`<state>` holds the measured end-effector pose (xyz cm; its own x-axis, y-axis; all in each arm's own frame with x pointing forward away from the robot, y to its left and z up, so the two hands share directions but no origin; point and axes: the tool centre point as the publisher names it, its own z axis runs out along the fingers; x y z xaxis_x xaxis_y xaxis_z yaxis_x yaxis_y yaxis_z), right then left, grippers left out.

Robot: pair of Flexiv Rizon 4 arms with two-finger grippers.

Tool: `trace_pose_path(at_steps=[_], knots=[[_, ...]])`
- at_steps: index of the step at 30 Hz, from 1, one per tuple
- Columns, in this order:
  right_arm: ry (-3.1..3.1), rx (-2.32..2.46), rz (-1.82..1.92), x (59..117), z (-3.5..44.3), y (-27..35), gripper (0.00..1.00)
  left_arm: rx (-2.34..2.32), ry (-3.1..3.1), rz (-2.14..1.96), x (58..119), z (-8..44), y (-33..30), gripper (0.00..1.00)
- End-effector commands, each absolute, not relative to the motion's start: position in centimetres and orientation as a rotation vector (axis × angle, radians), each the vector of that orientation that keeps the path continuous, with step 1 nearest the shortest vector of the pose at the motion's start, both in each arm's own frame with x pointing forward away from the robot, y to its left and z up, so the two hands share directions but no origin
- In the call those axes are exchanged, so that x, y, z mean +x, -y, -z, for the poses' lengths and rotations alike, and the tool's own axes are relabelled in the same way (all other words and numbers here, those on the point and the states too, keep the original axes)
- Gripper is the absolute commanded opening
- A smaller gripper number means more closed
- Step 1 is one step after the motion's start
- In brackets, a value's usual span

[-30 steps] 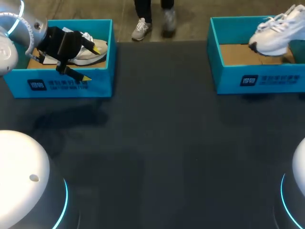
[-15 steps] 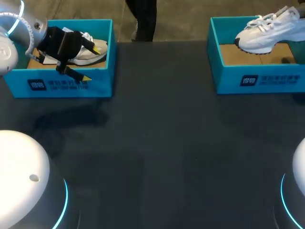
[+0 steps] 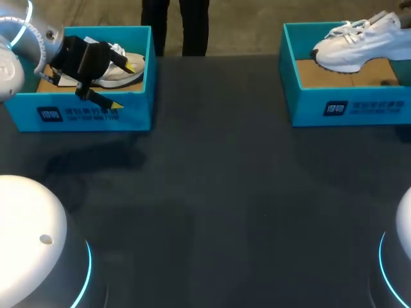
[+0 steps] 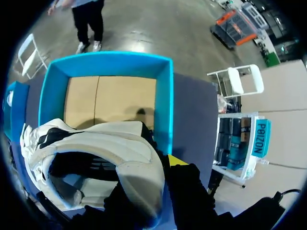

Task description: Take the shoe out of the shoebox, open the shoe tongue, remove and reinsert the insole, then place the shoe into the shoebox

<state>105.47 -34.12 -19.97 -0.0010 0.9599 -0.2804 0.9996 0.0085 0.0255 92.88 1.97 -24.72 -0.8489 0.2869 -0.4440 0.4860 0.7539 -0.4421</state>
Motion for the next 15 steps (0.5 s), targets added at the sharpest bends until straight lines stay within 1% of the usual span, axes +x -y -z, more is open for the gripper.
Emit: trace_pose_path(at_steps=[1, 15], knots=[[-2.029, 2.080, 0.280, 105.2, 20.5, 34.0, 0.00, 0.594, -2.604, 0.789, 92.8, 24.7, -1.9, 1.00], [-1.856, 2.214, 0.264, 104.2, 23.9, 35.8, 0.00, 0.594, -2.604, 0.789, 92.8, 24.7, -1.9, 1.00]])
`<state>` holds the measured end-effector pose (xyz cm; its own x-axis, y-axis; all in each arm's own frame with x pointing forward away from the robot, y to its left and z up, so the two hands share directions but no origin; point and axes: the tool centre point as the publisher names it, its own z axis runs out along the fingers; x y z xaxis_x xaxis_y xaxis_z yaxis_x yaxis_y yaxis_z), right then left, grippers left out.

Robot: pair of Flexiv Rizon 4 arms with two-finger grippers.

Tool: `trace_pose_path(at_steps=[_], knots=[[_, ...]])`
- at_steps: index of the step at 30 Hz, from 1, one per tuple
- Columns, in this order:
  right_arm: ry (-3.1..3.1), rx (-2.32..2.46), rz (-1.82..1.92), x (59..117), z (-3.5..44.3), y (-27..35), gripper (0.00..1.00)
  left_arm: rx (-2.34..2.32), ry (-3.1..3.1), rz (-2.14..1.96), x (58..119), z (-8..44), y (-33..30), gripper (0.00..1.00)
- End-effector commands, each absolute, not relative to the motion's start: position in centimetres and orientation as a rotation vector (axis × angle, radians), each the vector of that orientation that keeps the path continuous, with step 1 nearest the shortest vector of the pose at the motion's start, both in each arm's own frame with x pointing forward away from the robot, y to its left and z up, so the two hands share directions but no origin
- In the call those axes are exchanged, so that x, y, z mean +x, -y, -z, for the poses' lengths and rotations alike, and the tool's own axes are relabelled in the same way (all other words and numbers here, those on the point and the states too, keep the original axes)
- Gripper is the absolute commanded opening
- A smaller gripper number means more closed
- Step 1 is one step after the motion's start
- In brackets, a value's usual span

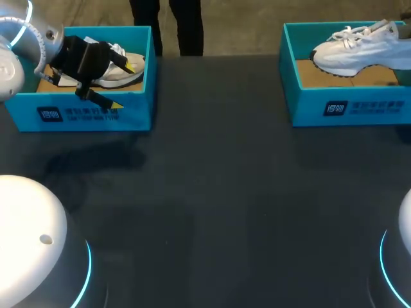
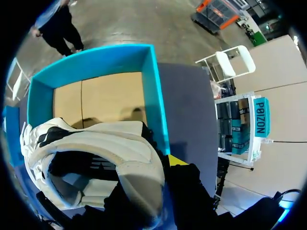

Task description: Take the shoe out of the shoebox, open the shoe tongue, remove and reinsert the insole, then place the shoe into the shoebox

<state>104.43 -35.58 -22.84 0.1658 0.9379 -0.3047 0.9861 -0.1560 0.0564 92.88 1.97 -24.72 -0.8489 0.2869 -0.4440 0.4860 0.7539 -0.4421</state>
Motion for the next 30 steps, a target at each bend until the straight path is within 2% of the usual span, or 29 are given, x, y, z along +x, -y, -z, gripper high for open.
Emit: trace_pose_path(at_steps=[1, 30], knots=[[-1.857, 2.216, 0.265, 104.2, 24.2, 35.9, 0.00, 0.594, -2.604, 0.789, 92.8, 24.7, -1.9, 1.00], [-1.878, 2.227, 0.339, 102.8, 30.4, 35.7, 0.00, 0.594, -2.604, 0.789, 92.8, 24.7, -1.9, 1.00]])
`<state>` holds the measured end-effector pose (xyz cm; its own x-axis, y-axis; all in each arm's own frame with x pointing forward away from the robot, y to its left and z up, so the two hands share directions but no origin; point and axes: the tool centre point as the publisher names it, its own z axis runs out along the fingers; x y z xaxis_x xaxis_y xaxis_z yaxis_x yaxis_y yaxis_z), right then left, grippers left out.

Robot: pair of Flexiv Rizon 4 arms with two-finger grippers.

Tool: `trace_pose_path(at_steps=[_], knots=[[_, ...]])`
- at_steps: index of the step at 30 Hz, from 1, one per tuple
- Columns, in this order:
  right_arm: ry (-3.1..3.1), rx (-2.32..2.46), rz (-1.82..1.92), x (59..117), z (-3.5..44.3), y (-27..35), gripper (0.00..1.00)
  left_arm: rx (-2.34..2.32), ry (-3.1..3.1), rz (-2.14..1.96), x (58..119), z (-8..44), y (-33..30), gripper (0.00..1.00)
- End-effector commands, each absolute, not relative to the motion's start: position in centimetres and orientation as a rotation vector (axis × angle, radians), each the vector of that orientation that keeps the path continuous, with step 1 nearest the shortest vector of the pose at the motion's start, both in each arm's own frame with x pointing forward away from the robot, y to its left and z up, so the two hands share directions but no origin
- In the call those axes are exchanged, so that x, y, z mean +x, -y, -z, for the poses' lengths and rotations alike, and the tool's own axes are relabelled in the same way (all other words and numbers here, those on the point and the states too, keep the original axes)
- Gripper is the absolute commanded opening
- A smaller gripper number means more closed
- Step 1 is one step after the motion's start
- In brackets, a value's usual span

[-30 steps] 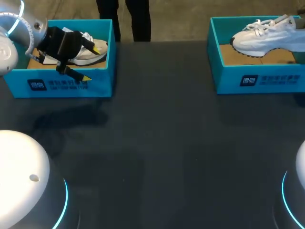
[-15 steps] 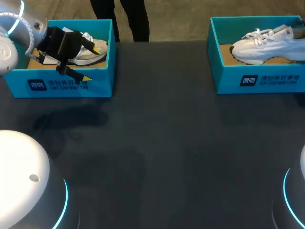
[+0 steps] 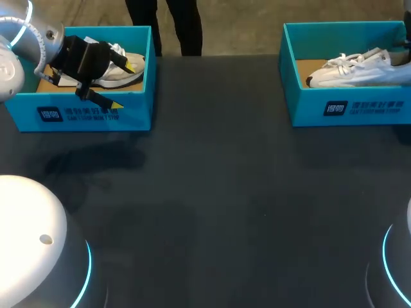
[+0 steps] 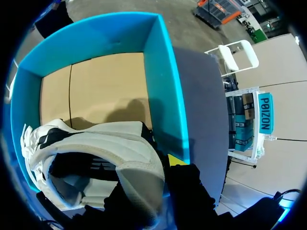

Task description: Take the shoe out of the shoebox, open the shoe tongue, remove and reinsert the insole, then place the shoe into the shoebox

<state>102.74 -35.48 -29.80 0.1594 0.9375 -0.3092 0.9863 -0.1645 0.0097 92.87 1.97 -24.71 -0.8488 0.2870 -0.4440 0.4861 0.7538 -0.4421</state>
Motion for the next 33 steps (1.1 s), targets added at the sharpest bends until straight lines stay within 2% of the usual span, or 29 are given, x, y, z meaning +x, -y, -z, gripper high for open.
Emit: trace_pose_path(at_steps=[1, 33], knots=[[-1.870, 2.229, 0.342, 102.7, 30.7, 35.8, 0.00, 0.594, -2.604, 0.789, 92.8, 24.7, -1.9, 1.00], [-1.872, 2.268, 0.398, 102.5, 35.5, 35.7, 0.00, 0.594, -2.604, 0.789, 92.8, 24.7, -1.9, 1.00]])
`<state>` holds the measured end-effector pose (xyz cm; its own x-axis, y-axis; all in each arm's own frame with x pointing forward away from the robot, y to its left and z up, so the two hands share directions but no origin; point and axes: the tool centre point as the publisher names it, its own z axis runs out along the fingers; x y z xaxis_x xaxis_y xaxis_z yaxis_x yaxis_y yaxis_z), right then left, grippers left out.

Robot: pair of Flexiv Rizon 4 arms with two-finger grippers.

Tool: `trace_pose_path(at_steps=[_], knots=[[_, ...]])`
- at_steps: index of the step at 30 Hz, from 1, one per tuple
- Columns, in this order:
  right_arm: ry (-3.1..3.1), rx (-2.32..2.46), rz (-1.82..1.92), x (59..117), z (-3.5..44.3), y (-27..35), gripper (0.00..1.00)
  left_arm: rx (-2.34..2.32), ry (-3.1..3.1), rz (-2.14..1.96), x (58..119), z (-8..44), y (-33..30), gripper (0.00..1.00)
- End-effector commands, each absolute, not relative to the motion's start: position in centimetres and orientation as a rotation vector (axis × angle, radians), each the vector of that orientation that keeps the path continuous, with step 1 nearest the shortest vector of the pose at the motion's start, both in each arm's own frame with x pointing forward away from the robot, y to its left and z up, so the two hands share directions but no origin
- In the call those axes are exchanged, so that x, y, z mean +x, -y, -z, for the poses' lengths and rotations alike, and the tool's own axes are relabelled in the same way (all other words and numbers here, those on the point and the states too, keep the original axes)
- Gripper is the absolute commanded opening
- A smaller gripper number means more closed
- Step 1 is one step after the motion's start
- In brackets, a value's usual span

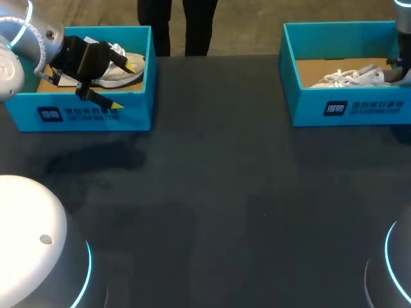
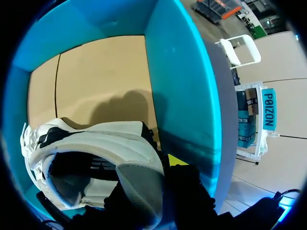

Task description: Take the shoe out of the shoebox, open the shoe tongue, remove and reinsert the insole, then place the shoe into the shoebox

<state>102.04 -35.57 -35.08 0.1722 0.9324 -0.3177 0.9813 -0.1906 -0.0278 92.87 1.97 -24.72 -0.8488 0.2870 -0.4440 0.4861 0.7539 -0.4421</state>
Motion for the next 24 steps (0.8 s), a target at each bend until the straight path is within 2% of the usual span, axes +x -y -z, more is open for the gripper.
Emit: trace_pose_path(at_steps=[1, 9, 10, 11, 12, 14, 24], knots=[[-1.871, 2.269, 0.402, 102.4, 35.7, 35.7, 0.00, 0.594, -2.604, 0.789, 92.8, 24.7, -1.9, 1.00], [-1.877, 2.277, 0.416, 102.4, 36.3, 35.6, 0.00, 0.594, -2.604, 0.789, 92.8, 24.7, -1.9, 1.00], [-1.875, 2.279, 0.416, 102.4, 36.3, 35.6, 0.04, 0.594, -2.604, 0.789, 92.8, 24.7, -1.9, 1.00], [-1.875, 2.281, 0.417, 102.4, 36.3, 35.5, 0.23, 0.594, -2.604, 0.789, 92.8, 24.7, -1.9, 1.00], [-1.873, 2.282, 0.416, 102.4, 36.3, 35.5, 0.33, 0.594, -2.604, 0.789, 92.8, 24.7, -1.9, 1.00], [-1.872, 2.283, 0.414, 102.3, 36.2, 35.5, 0.40, 0.594, -2.604, 0.789, 92.8, 24.7, -1.9, 1.00], [-1.858, 2.263, 0.369, 101.8, 33.7, 34.8, 0.40, 0.594, -2.604, 0.789, 92.8, 24.7, -1.9, 1.00]])
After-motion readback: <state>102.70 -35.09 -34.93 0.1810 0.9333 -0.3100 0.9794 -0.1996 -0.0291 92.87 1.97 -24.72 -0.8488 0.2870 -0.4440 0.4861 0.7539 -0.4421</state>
